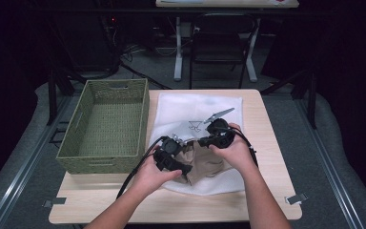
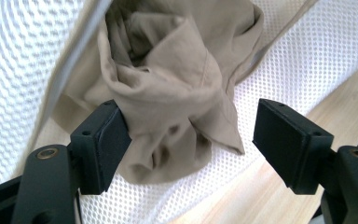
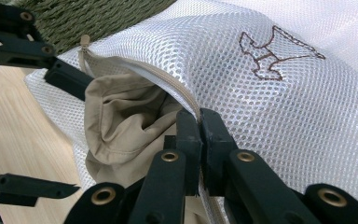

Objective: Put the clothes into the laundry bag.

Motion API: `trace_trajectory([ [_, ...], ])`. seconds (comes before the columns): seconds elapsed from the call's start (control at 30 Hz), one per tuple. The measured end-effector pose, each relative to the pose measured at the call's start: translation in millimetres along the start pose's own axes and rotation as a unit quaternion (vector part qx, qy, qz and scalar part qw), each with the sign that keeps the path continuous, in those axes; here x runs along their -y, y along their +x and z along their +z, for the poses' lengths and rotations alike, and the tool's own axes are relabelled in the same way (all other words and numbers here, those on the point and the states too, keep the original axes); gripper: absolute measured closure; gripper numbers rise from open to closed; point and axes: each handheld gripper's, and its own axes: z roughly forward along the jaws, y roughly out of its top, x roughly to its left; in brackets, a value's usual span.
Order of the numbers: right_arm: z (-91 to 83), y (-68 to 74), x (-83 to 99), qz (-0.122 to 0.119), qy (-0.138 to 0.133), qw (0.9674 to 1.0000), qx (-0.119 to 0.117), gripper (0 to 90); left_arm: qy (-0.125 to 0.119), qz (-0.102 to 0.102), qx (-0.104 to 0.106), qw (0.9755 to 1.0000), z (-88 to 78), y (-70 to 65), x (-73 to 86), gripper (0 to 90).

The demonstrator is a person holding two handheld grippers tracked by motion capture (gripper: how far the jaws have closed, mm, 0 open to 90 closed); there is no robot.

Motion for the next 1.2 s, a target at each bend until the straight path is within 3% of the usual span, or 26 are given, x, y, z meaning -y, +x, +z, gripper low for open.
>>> trace_trajectory([
  [0.27, 0.1, 0.0, 0.1, 0.0, 0.0, 1.0, 0.0, 87.4, 0.007, -0.006, 0.002, 1.0, 11.4, 1.1, 20.8, 26.7],
  [0.7, 0.3, 1.5, 0.1, 0.0, 0.001, 1.0, 0.001, 87.3, 0.013, -0.033, 0.006, 0.9993, 42.5, 2.8, 23.1, 26.6],
  [0.83, -0.3, 1.2, 0.2, -0.002, 0.001, 1.0, 0.002, 87.3, 0.016, -0.025, -0.007, 0.9995, 50.3, -0.4, 22.7, 27.2],
  [1.03, -0.4, 1.9, 0.1, -0.003, 0.001, 1.0, 0.003, 87.3, 0.021, -0.021, -0.04, 0.9988, 57.5, 0.3, 24.1, 53.1],
  [1.2, -0.4, 2.3, -0.1, -0.004, 0.001, 1.0, 0.003, 87.3, 0.024, -0.016, -0.048, 0.9984, 57.9, 4.2, 24.0, 75.0],
])
